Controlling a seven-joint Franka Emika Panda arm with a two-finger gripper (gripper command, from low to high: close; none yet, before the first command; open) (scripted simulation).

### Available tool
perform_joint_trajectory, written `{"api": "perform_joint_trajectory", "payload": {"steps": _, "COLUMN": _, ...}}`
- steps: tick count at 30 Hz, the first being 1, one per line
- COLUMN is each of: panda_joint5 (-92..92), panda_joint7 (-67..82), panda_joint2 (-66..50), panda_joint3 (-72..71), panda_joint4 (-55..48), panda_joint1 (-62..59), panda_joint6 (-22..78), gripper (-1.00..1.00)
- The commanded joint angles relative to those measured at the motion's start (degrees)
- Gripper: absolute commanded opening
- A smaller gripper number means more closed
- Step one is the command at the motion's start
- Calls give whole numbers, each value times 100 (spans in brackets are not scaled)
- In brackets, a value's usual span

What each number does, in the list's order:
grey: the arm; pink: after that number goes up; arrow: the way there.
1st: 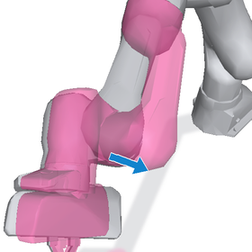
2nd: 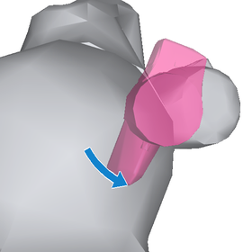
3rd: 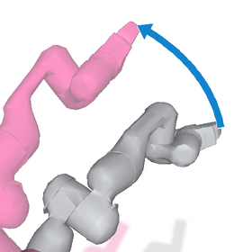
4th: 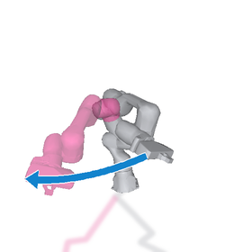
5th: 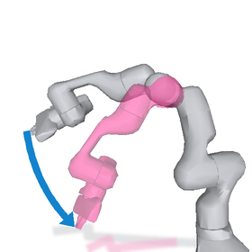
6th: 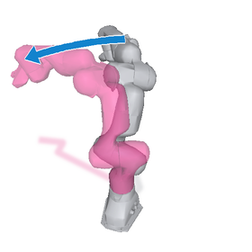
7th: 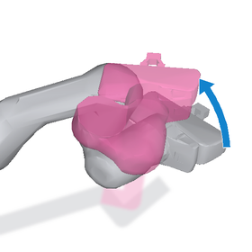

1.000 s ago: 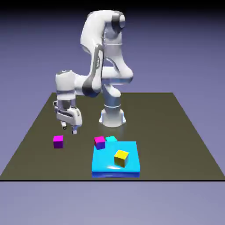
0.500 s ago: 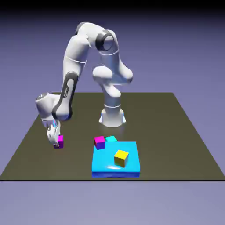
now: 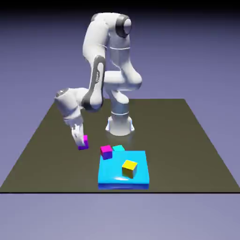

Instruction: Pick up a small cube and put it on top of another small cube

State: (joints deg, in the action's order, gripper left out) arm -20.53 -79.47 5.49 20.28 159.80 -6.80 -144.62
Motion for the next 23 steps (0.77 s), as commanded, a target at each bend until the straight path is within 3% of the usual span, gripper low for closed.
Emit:
{"api": "perform_joint_trajectory", "payload": {"steps": 1, "panda_joint5": 58, "panda_joint7": -237, "panda_joint2": 208, "panda_joint3": -206, "panda_joint4": 166, "panda_joint1": 25, "panda_joint6": -8, "gripper": -100}}
{"api": "perform_joint_trajectory", "payload": {"steps": 10, "panda_joint5": 443, "panda_joint7": -1999, "panda_joint2": 1793, "panda_joint3": -1765, "panda_joint4": 1433, "panda_joint1": 286, "panda_joint6": -98, "gripper": -100}}
{"api": "perform_joint_trajectory", "payload": {"steps": 20, "panda_joint5": -1698, "panda_joint7": -507, "panda_joint2": -108, "panda_joint3": -2393, "panda_joint4": 1288, "panda_joint1": 461, "panda_joint6": -1746, "gripper": -100}}
{"api": "perform_joint_trajectory", "payload": {"steps": 21, "panda_joint5": -1698, "panda_joint7": -507, "panda_joint2": -108, "panda_joint3": -2393, "panda_joint4": 1288, "panda_joint1": 461, "panda_joint6": -1746, "gripper": 100}}
{"api": "perform_joint_trajectory", "payload": {"steps": 23, "panda_joint5": -1465, "panda_joint7": -670, "panda_joint2": 99, "panda_joint3": -2324, "panda_joint4": 1304, "panda_joint1": 442, "panda_joint6": -1566, "gripper": 100}}
